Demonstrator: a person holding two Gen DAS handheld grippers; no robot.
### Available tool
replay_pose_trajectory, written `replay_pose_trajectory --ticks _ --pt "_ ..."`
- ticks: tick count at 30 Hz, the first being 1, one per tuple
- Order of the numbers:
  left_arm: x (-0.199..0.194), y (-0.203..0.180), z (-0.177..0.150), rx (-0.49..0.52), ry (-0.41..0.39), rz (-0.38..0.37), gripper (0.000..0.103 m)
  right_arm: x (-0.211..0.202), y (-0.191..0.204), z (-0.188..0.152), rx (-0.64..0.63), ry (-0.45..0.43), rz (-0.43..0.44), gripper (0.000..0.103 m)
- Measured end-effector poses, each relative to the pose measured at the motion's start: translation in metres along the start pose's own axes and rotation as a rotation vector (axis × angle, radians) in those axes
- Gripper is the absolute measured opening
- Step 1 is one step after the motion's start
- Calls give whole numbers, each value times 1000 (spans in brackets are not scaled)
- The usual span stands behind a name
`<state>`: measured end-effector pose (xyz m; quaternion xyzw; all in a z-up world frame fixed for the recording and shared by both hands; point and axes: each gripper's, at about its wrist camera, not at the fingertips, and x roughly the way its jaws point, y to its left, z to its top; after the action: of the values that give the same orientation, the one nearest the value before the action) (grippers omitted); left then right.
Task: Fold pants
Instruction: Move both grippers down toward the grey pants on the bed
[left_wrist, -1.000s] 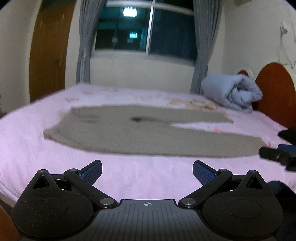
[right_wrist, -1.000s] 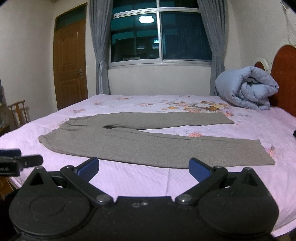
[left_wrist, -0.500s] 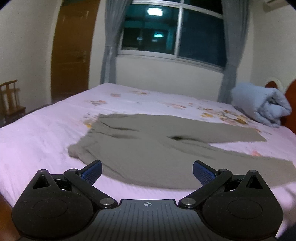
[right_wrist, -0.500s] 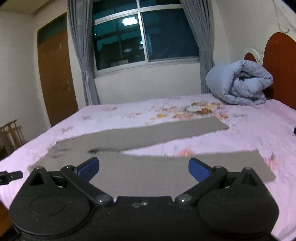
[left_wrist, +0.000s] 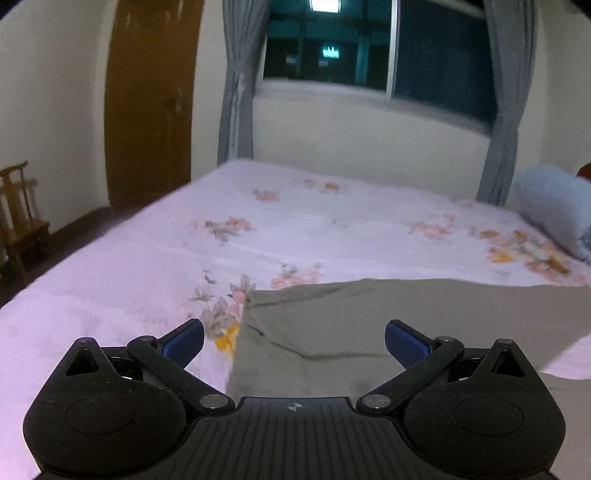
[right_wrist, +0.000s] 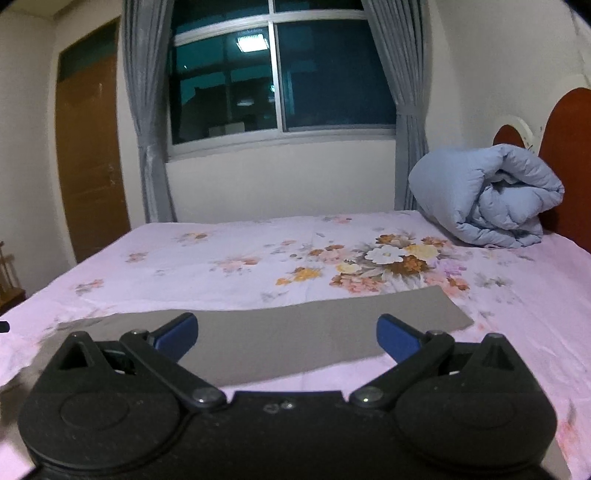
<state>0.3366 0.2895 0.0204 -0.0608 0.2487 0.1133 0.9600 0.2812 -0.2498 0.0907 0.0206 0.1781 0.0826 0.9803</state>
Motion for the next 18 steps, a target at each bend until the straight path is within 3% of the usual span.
replay_pose_trajectory --ticks 4,9,16,17,18 --pt "89 23 10 -19 89 -10 103 93 -3 4 11 74 -16 97" --pt "162 32 5 1 140 -37 103 200 -3 -5 42 180 -39 97" --pt "223 38 1 41 213 -105 103 247 14 -23 2 191 31 97" --pt "227 37 2 40 223 -118 87 253 15 -24 0 197 37 97" --pt "229 36 3 39 227 -164 54 258 16 -23 -1 203 42 97"
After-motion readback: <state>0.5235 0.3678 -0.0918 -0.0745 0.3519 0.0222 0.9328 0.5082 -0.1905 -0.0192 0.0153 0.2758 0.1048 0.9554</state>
